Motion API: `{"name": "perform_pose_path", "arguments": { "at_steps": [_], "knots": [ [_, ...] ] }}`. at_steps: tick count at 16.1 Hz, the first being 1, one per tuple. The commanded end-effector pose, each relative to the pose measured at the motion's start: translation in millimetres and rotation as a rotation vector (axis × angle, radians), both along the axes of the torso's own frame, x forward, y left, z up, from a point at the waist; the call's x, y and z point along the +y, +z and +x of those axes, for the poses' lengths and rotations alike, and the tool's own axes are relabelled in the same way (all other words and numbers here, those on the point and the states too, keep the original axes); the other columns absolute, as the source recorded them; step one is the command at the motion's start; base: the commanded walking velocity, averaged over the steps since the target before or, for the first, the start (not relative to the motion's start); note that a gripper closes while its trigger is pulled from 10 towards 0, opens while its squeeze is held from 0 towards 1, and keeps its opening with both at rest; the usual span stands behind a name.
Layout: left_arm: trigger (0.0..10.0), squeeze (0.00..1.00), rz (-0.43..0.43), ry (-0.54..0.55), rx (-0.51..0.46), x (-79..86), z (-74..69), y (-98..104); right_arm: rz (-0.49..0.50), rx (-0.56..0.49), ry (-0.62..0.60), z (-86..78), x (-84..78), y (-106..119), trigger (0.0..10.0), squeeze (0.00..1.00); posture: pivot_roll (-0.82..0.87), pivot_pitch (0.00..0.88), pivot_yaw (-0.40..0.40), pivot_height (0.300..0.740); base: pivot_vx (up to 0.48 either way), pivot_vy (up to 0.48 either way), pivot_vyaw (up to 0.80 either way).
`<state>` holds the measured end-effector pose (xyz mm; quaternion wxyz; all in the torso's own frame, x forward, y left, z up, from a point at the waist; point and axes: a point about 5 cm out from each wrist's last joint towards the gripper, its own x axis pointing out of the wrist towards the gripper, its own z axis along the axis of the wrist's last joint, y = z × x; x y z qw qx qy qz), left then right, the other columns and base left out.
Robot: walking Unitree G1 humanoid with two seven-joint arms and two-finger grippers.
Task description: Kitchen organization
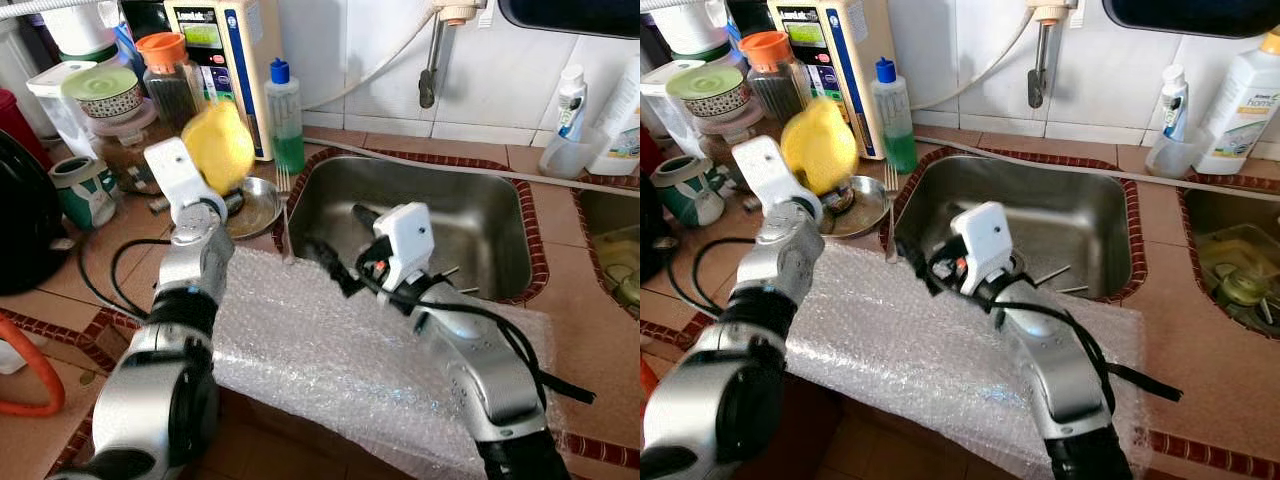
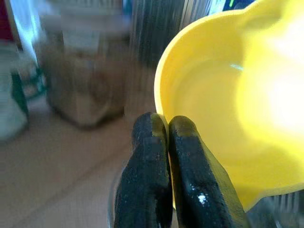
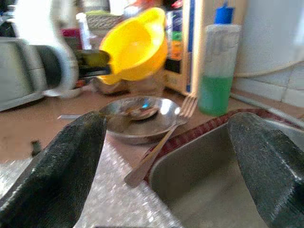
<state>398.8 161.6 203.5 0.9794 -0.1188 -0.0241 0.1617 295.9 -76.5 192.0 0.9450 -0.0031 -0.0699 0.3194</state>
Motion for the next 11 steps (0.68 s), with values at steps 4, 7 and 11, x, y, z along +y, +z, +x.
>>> {"name": "perform_pose_path", "arguments": {
  "at_steps": [4,7,11],
  "knots": [
    [0.0,0.0,0.093,-0.027,-0.137,0.8,-15.3,9.7,0.095,-0.029,-0.061,8.0,-8.7,13.8,10.0,0.0,-0.22,0.058,0.105,0.74,0.0,0.0,0.0],
    [0.0,0.0,0.26,-0.073,-0.255,-4.0,-41.1,12.6,0.225,0.007,-0.085,16.5,-13.2,24.8,10.0,0.0,-0.2,0.055,0.094,0.74,0.0,0.0,0.0],
    [0.0,0.0,0.373,-0.176,-0.377,-21.3,-62.6,22.2,0.291,0.042,-0.045,19.5,-8.0,29.9,10.0,0.0,-0.18,0.056,0.091,0.74,0.0,0.0,0.0]
  ]
}}
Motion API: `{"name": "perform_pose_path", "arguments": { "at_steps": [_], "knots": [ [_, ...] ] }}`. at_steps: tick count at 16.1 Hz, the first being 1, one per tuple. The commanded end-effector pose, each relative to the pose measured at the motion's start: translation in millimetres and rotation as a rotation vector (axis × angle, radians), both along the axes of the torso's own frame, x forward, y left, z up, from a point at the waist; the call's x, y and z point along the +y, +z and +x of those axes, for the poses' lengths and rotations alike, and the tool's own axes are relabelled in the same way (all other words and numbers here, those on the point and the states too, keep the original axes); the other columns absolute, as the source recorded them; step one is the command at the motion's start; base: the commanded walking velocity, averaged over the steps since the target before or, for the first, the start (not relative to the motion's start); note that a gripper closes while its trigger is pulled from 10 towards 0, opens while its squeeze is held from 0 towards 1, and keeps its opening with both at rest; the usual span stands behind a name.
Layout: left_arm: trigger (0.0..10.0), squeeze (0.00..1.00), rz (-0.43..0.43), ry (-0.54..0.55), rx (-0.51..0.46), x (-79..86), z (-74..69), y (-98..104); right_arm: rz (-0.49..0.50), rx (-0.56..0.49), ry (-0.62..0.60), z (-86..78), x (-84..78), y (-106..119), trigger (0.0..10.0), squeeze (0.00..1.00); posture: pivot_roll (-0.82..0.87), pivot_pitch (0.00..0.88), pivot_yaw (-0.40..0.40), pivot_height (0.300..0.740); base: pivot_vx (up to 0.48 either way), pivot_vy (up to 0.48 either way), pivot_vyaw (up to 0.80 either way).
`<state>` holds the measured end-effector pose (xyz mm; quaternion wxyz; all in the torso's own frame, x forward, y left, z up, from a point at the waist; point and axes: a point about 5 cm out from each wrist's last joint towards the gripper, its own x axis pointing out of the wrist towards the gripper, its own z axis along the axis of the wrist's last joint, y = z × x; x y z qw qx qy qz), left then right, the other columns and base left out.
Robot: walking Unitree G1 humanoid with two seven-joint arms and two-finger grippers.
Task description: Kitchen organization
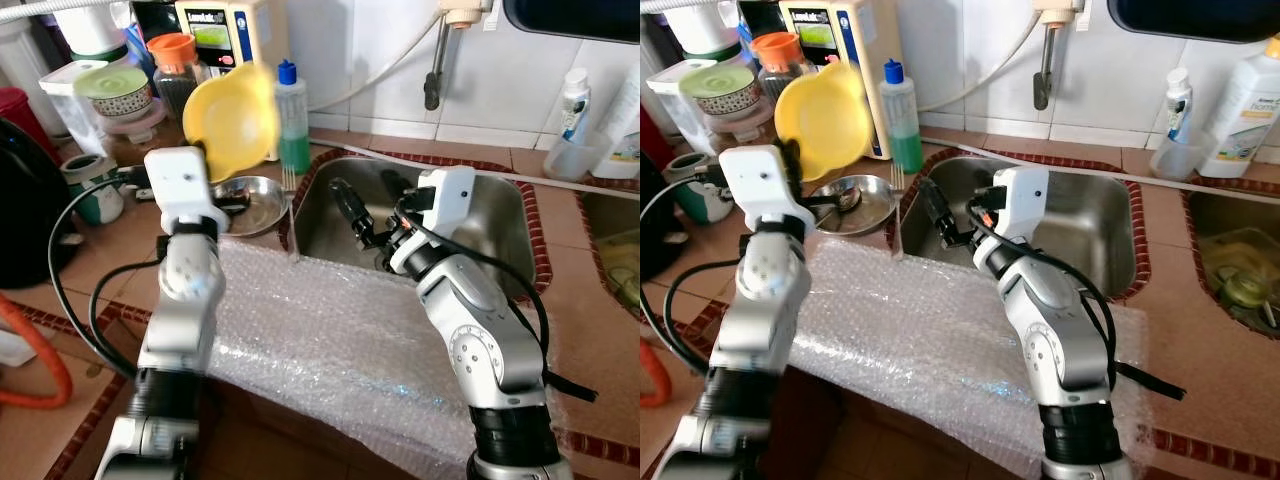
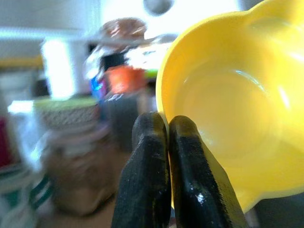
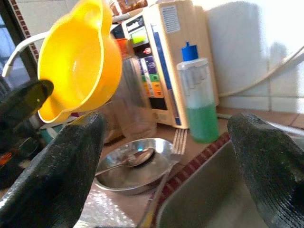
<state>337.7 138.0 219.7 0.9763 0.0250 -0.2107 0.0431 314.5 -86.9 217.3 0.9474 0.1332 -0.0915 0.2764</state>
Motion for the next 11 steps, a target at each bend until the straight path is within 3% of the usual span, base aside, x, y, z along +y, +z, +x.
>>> {"name": "perform_pose_path", "arguments": {
  "at_steps": [1,5,11],
  "knots": [
    [0.0,0.0,0.035,-0.021,-0.035,-1.6,-5.5,5.2,0.035,0.002,0.038,0.8,5.7,6.2,10.0,0.0,-0.18,0.056,0.092,0.74,0.0,0.0,0.0],
    [0.0,0.0,0.12,-0.094,-0.035,-16.5,-12.8,0.0,0.095,0.01,0.084,0.0,14.0,14.5,10.0,0.0,-0.19,0.052,0.097,0.74,0.0,0.0,0.0],
    [0.0,0.0,0.127,-0.154,-0.042,-29.3,-19.3,1.0,0.131,0.014,0.008,11.8,12.6,20.6,10.0,0.0,-0.19,0.051,0.099,0.74,0.0,0.0,0.0]
  ]
}}
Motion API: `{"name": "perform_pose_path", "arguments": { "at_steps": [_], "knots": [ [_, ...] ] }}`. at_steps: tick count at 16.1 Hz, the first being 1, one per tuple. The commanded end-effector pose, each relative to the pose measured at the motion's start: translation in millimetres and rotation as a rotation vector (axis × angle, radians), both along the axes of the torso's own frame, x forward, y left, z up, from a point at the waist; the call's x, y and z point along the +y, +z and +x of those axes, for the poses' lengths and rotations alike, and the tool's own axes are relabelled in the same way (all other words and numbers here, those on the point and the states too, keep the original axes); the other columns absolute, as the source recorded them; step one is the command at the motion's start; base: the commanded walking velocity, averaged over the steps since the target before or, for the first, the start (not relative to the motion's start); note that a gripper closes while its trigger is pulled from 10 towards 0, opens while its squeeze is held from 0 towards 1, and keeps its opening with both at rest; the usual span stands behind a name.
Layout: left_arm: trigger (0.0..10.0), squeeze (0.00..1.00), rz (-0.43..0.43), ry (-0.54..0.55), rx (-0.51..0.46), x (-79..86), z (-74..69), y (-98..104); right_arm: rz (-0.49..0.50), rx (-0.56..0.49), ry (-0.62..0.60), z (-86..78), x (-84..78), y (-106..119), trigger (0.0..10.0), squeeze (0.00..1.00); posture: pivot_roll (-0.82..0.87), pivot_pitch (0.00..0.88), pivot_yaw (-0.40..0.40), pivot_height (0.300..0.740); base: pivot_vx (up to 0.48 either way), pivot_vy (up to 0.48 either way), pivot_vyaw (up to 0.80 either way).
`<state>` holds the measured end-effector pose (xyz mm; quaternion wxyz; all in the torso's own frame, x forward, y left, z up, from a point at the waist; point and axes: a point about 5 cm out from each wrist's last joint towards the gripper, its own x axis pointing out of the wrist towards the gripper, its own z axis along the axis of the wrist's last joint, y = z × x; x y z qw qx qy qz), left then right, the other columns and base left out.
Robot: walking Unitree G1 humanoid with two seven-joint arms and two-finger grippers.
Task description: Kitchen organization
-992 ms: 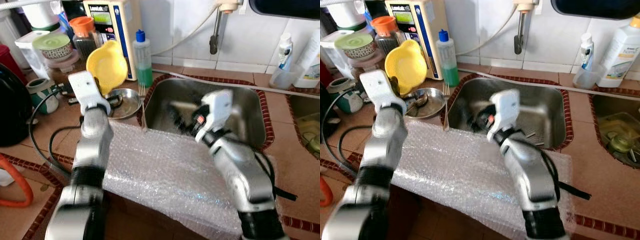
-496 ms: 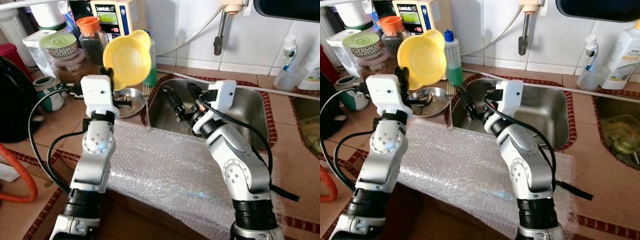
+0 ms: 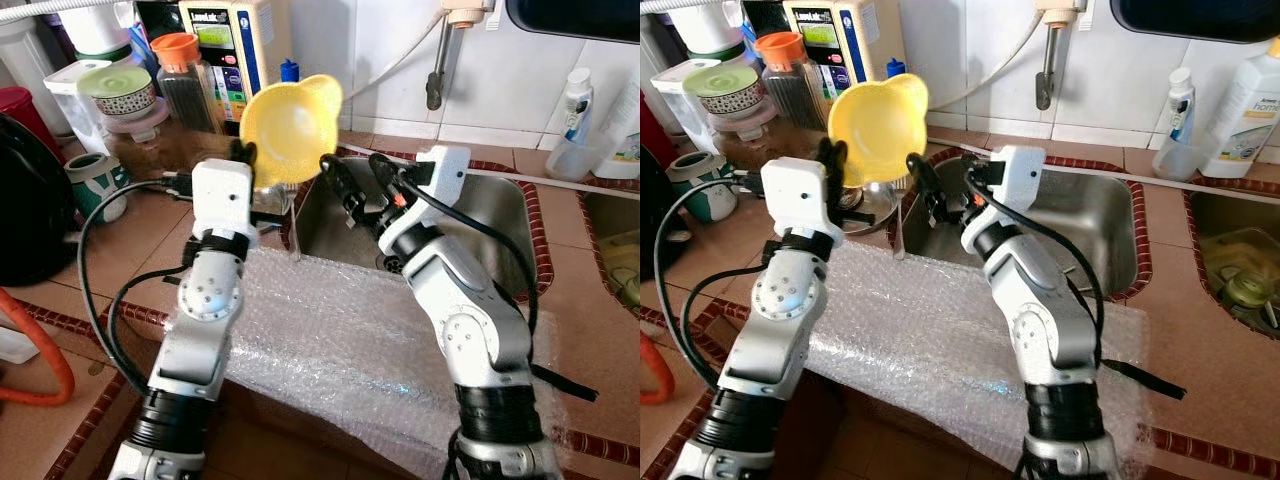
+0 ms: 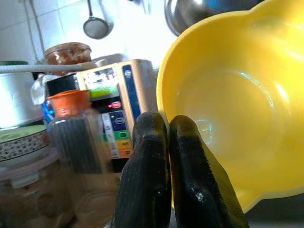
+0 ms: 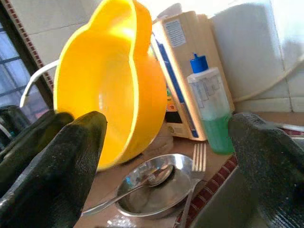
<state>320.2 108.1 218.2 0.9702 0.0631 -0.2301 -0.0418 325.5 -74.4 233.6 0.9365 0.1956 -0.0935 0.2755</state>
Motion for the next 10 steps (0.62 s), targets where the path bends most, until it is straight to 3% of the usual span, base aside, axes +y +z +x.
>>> {"name": "perform_pose_path", "arguments": {
  "at_steps": [1,8,9,10],
  "knots": [
    [0.0,0.0,0.021,-0.014,-0.015,-1.3,-3.4,2.4,0.012,-0.012,-0.024,3.5,-0.3,5.1,10.0,0.0,-0.19,0.051,0.098,0.74,0.0,0.0,0.0],
    [0.0,0.0,0.077,-0.078,-0.038,-10.0,-15.1,-1.2,0.006,0.069,-0.084,17.1,-1.8,-5.6,10.0,0.0,-0.18,0.054,0.091,0.74,0.0,0.0,0.0],
    [0.0,0.0,0.077,-0.093,-0.032,-12.4,-16.4,-2.5,0.012,0.075,-0.083,17.8,-1.5,-6.8,7.6,0.0,-0.18,0.055,0.091,0.74,0.0,0.0,0.0],
    [0.1,0.0,0.088,-0.114,-0.04,-15.6,-17.6,-2.2,0.021,0.08,-0.083,18.1,-1.1,-7.3,3.9,0.0,-0.18,0.054,0.091,0.74,0.0,0.0,0.0]
  ]
}}
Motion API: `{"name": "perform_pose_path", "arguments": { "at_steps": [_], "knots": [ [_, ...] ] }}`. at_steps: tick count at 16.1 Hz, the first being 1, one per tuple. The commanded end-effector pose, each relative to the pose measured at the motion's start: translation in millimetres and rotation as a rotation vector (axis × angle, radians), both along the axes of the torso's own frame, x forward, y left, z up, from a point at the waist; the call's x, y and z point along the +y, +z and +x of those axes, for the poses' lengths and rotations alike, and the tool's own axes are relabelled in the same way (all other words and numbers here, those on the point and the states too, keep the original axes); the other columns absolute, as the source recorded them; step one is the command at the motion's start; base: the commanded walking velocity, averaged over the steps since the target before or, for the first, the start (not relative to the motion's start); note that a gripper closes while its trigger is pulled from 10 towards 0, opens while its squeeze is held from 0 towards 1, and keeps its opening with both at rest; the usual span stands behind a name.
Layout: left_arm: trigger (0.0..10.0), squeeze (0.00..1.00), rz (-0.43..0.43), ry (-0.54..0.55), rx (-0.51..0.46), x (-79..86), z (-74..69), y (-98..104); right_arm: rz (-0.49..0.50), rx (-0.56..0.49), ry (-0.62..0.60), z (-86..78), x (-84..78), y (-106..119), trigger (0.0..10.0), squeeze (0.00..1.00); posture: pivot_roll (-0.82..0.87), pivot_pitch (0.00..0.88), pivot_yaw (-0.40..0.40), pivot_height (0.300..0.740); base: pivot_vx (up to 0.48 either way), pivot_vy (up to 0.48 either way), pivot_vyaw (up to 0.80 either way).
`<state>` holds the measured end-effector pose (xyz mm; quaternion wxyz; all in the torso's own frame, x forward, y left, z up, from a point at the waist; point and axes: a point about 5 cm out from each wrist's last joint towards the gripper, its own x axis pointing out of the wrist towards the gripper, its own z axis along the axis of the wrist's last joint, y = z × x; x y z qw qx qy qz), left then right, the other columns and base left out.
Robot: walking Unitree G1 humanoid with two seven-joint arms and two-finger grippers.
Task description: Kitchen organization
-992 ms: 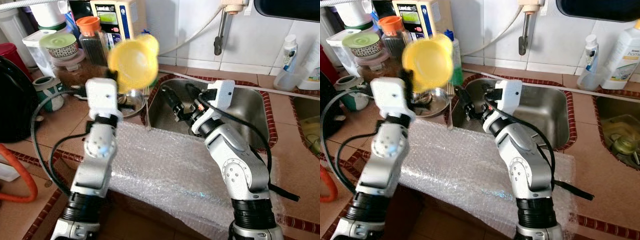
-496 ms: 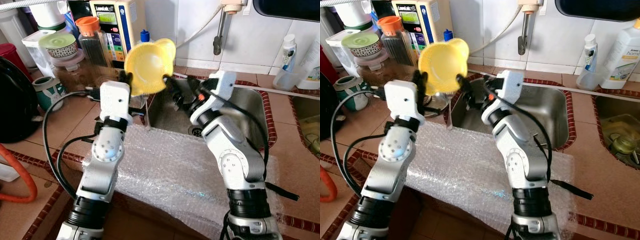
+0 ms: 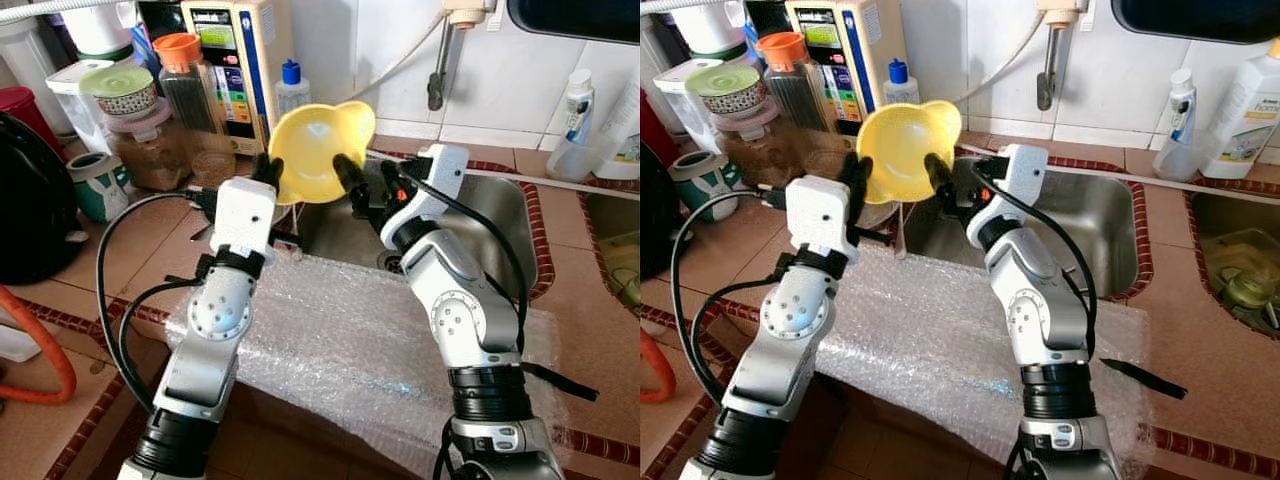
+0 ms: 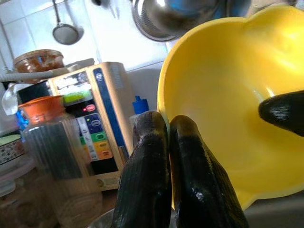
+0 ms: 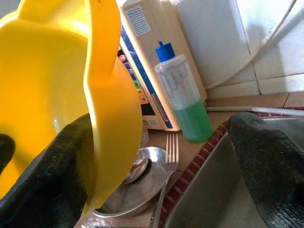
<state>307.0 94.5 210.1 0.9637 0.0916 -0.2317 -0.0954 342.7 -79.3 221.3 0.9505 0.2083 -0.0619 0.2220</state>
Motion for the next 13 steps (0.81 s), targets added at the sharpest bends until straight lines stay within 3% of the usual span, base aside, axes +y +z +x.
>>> {"name": "perform_pose_path", "arguments": {
  "at_steps": [1,3,4,9,13],
  "knots": [
    [0.3,0.0,0.01,-0.035,-0.036,-5.0,-5.2,5.3,0.016,-0.007,0.007,1.4,4.2,4.6,0.0,0.0,-0.18,0.055,0.092,0.74,0.0,0.0,0.0],
    [0.9,0.0,0.012,-0.045,-0.026,-7.8,-5.0,3.2,0.026,-0.006,0.006,2.8,5.9,5.3,0.0,0.0,-0.18,0.056,0.093,0.74,0.0,0.0,0.0],
    [1.8,0.0,0.009,-0.049,-0.017,-8.5,-4.7,1.7,0.035,-0.002,0.017,4.5,8.8,6.5,0.1,0.0,-0.19,0.056,0.093,0.74,0.0,0.0,0.0],
    [3.1,0.0,0.008,-0.031,-0.005,-7.5,-0.8,0.1,0.048,0.035,0.092,4.4,26.6,6.0,0.0,0.0,-0.19,0.057,0.09,0.74,0.0,0.0,0.0],
    [4.0,0.0,0.006,-0.024,-0.009,-8.2,0.1,1.0,0.036,0.063,0.078,5.6,39.4,4.0,0.0,0.0,-0.19,0.057,0.087,0.74,0.0,0.0,0.0]
  ]
}}
